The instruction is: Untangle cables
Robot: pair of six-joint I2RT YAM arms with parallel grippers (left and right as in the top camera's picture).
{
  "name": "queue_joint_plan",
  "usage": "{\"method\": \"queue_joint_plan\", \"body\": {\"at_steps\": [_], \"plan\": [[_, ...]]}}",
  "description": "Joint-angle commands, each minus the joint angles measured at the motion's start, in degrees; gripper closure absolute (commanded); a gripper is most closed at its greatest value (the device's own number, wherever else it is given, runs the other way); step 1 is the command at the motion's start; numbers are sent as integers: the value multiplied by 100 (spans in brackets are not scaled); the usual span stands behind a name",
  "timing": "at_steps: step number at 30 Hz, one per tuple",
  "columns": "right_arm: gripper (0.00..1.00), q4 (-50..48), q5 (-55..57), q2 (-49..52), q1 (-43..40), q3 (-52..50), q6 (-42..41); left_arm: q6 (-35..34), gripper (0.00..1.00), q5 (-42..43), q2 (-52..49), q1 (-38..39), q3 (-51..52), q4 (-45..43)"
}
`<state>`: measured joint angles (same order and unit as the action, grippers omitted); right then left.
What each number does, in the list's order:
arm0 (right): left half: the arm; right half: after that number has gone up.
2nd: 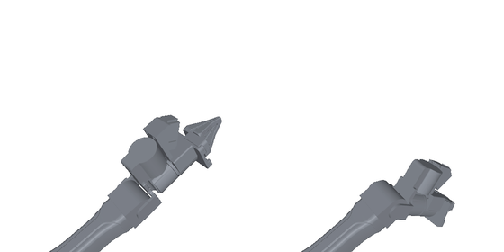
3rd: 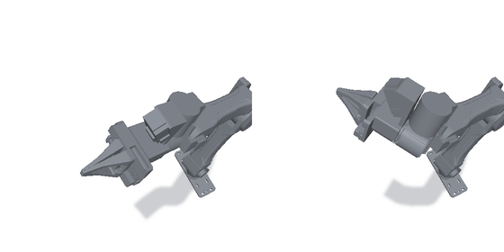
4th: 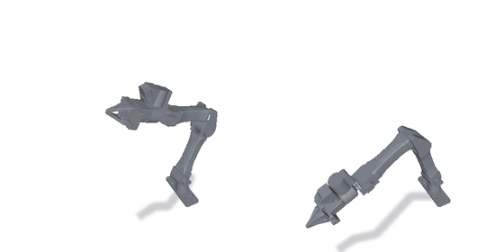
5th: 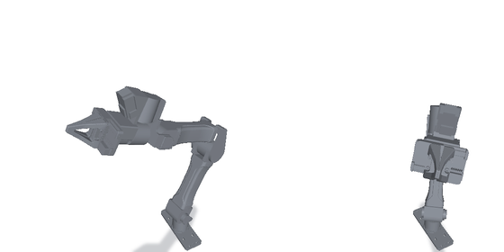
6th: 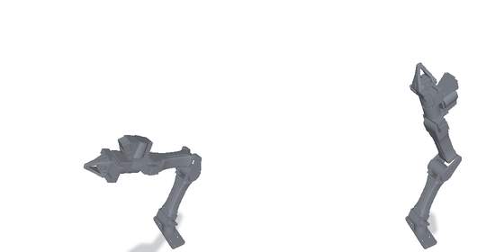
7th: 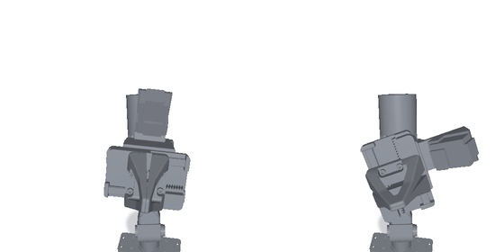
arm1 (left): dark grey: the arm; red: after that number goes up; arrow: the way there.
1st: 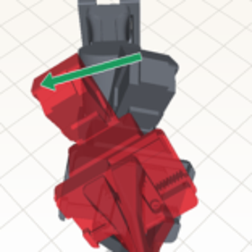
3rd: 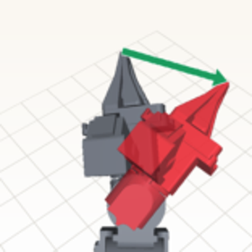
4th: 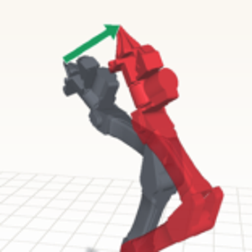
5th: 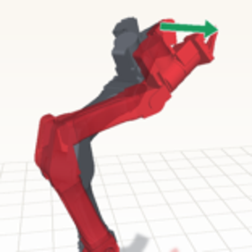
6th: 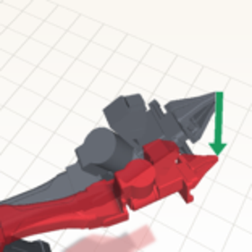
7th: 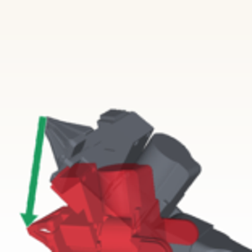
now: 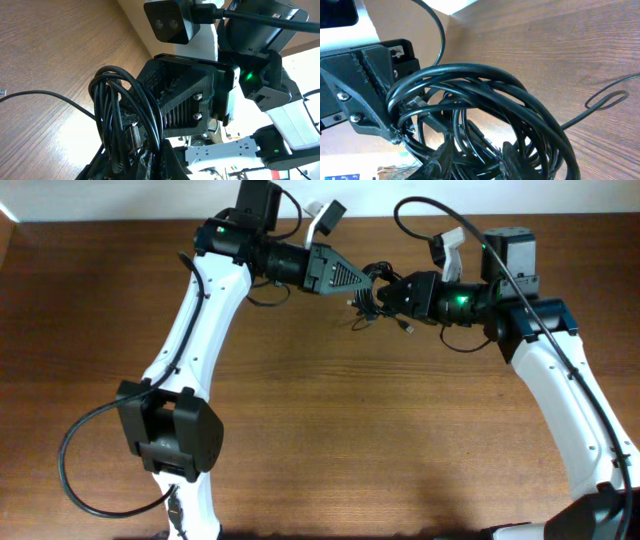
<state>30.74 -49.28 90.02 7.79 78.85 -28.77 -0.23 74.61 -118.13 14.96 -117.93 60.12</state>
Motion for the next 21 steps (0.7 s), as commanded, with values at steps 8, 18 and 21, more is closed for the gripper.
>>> {"method": "queue_joint_plan", "body": {"at_steps": [8, 18, 21], "plan": [[68, -691, -111, 330, 240, 17, -566, -212, 100, 887, 20, 81, -15, -52], [96, -1038, -105, 562, 409, 17, -809, -299, 100, 1532, 20, -98, -15, -358], [96, -166, 345, 560, 59, 17, -260, -330, 100, 702, 20, -494, -15, -343]]}}
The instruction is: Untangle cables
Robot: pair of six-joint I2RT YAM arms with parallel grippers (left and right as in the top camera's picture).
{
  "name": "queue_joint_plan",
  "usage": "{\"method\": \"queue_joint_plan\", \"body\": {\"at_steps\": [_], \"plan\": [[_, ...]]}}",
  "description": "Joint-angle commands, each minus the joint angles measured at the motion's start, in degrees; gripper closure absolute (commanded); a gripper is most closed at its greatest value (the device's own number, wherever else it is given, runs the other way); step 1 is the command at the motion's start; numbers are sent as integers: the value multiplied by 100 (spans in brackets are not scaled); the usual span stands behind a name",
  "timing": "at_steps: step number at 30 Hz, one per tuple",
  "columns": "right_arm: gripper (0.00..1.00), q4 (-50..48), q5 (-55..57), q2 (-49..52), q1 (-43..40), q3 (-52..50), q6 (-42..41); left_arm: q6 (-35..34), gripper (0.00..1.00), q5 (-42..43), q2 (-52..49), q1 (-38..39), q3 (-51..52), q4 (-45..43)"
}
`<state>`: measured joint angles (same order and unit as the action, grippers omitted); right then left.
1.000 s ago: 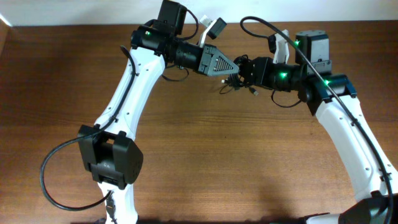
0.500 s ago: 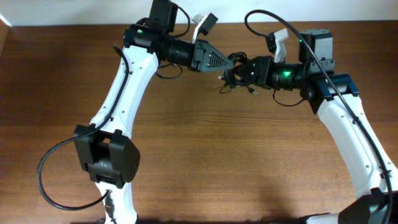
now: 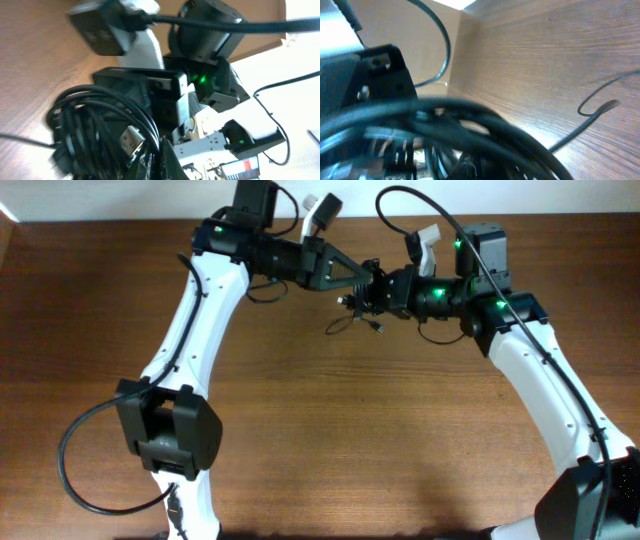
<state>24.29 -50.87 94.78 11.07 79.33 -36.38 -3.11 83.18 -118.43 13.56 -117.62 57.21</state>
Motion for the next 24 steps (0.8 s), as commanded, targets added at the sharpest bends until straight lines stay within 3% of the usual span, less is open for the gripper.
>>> {"method": "queue_joint_plan", "body": {"at_steps": [1, 4, 7, 8, 10, 11, 15, 16, 17, 18, 19, 20, 24], "plan": [[96, 699, 669, 83, -367, -31, 623, -96, 100, -422, 50, -417, -46, -17], [96, 1220, 1257, 83, -629, -31, 927, -138, 100, -1344, 50, -507, -46, 334], [96, 1128, 739, 83, -623, -28, 1220, -142, 100, -1357, 50, -450, -46, 396], [83, 1130, 592, 83, -629, -28, 1220, -391, 100, -1360, 50, -396, -46, 393], [69, 1130, 514, 83, -634, -28, 1220, -741, 100, -1547, 50, -345, -46, 398], [64, 1132, 518, 83, -654, -28, 1222, -820, 100, -2159, 50, -264, -46, 509], [62, 1609, 568, 83, -1180, -28, 1523, -824, 100, -7302, 48, 684, -7, 1672], [62, 1698, 586, 83, -1296, -28, 1574, -824, 100, -7862, 48, 916, 33, 1727], [59, 1832, 595, 83, -1473, -28, 1700, -822, 86, -8284, 48, 1176, 72, 1759], [58, 1985, 634, 83, -1652, -28, 1770, -820, 63, -8590, 46, 1427, 133, 1742], [57, 2124, 654, 83, -1801, -28, 1860, -820, 29, -8848, 37, 1648, 162, 1744], [57, 2253, 654, 83, -1934, -28, 1910, -817, 0, -9033, 37, 1860, 192, 1744], [56, 2538, 726, 83, -2092, -28, 2013, -791, 1, -9162, 37, 2074, 199, 1705]]}}
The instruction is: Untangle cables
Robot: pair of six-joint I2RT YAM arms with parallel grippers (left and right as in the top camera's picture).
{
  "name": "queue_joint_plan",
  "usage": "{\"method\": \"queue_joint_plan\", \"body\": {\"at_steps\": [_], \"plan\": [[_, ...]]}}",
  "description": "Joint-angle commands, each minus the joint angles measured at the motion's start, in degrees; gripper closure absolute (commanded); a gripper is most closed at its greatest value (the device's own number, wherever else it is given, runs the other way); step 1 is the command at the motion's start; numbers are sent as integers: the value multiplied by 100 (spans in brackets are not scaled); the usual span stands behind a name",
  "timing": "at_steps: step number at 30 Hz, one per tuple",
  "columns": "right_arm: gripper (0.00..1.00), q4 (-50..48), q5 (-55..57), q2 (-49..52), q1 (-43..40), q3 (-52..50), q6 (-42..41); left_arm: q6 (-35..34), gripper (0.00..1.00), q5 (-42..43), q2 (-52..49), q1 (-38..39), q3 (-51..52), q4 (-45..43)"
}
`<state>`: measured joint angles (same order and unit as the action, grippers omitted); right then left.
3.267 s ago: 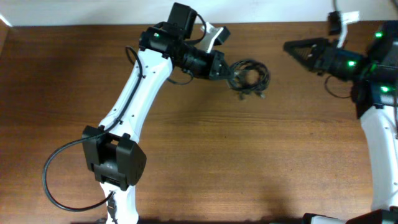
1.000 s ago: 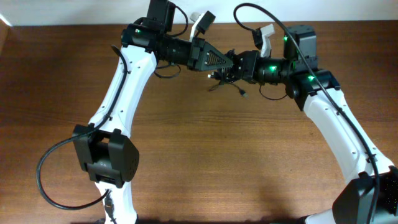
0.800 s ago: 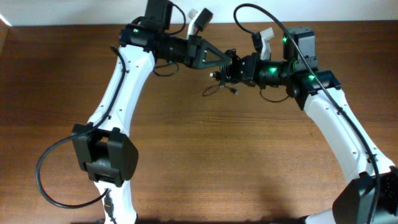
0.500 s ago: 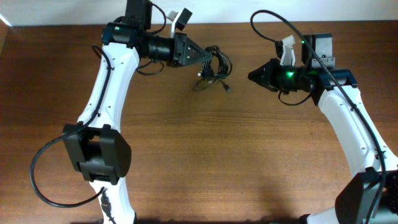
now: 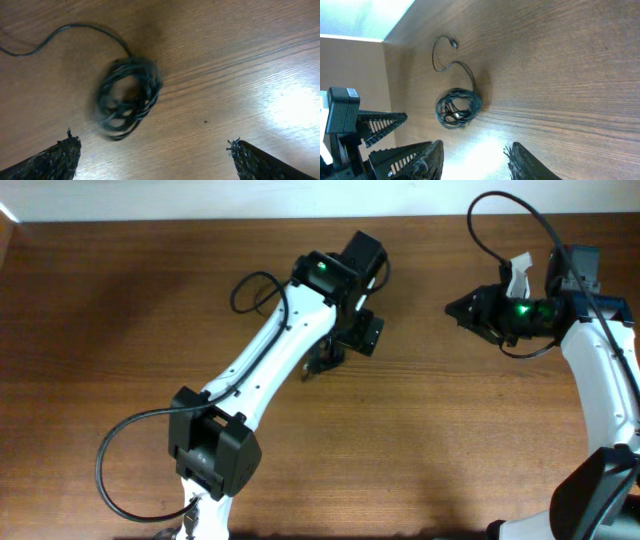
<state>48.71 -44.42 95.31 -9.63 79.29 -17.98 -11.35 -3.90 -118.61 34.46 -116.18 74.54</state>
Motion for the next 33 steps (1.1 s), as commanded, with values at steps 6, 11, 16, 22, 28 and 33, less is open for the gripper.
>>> {"method": "queue_joint_plan", "body": {"at_steps": [6, 11, 16, 22, 28, 33], "plan": [[56, 411, 310, 31, 2, -24, 173, 450, 2, -452, 50, -280, 166, -131], [56, 426, 315, 31, 2, -24, 234, 1880, 15, 258, 35, -625, 1038, -1257], [56, 444, 422, 31, 2, -24, 278, 1871, 31, 295, 28, -455, 1895, -1692], [56, 448, 420, 31, 2, -24, 278, 619, 52, -938, 22, -472, 2835, -2612], [56, 450, 420, 31, 2, -24, 278, 546, 65, -885, 22, -236, 3193, -2953], [56, 494, 420, 31, 2, -24, 304, 404, 78, -874, 22, -181, 3224, -2951]]}}
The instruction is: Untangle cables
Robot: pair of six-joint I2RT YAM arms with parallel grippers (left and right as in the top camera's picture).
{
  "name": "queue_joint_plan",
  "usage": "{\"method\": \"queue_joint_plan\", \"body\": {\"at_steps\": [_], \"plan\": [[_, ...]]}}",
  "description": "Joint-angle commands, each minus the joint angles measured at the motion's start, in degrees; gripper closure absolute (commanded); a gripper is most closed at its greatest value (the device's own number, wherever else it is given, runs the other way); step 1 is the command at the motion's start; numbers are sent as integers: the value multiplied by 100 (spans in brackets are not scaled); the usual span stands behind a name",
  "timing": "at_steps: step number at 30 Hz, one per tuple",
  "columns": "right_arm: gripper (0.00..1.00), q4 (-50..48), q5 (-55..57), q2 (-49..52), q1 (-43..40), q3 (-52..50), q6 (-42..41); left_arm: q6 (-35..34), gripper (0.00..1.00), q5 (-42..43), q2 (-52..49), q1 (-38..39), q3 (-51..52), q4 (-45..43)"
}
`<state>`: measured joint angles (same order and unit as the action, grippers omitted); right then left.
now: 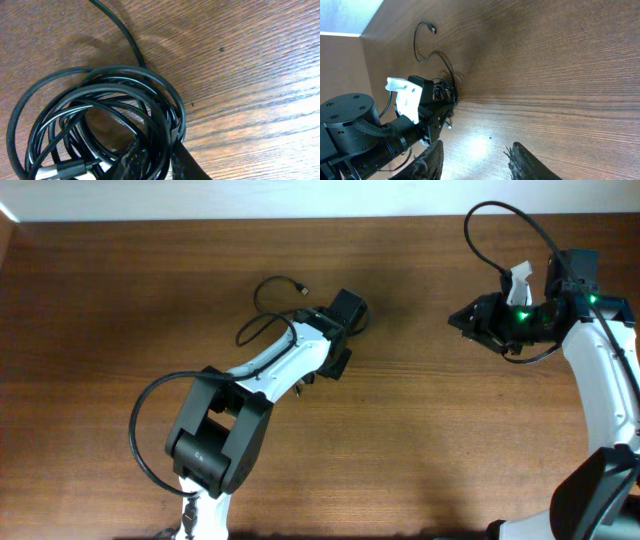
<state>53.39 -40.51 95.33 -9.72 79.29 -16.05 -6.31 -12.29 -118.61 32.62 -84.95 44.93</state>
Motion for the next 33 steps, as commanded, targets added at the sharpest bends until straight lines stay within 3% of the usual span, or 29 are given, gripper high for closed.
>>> {"method": "queue_joint_plan", "body": {"at_steps": [1, 2, 4, 5, 8, 10, 12, 14, 17, 19, 23, 24, 29, 33], "plan": [[56, 26, 31, 28, 11, -24, 133, -98, 78, 48, 22, 2, 116, 11], [56, 31, 31, 28, 11, -24, 133, -98, 81, 291, 22, 2, 144, 11], [56, 28, 31, 28, 11, -24, 131, -98, 98, 640, 22, 2, 146, -17], [56, 28, 28, 28, 11, -24, 131, -129, 100, 684, 24, 2, 125, -35], [56, 31, 26, 28, 11, -24, 131, 280, 100, 2173, 358, -173, -723, 564], [56, 31, -166, 28, 11, -24, 267, 743, 100, 4297, 841, -557, -1644, 929], [57, 22, -575, 28, 11, -24, 481, 772, 100, 5888, 1086, -898, -2070, 951], [57, -48, -1246, 28, 11, -24, 688, 861, 100, 8146, 1244, -1427, -2232, 754], [58, -299, -2291, 17, 11, -22, 796, 903, 100, 10203, 1156, -1884, -2197, 619], [58, -629, -3029, -61, 11, -20, 789, 704, 100, 10247, 1137, -2017, -2197, 608], [58, -737, -3128, -437, 74, -20, 748, 131, 100, 10229, 1137, -2020, -2197, 144], [58, -739, -3130, -649, 116, -20, 745, -356, 100, 10078, 1137, -2020, -2197, -210], [57, -782, -3123, -1207, 151, -20, 660, -1510, 100, 9466, 1137, -2013, -2197, -822], [57, -1174, -2892, -1333, 573, -20, 251, -1403, 100, 9318, 1137, -1897, -2197, -828]]}}
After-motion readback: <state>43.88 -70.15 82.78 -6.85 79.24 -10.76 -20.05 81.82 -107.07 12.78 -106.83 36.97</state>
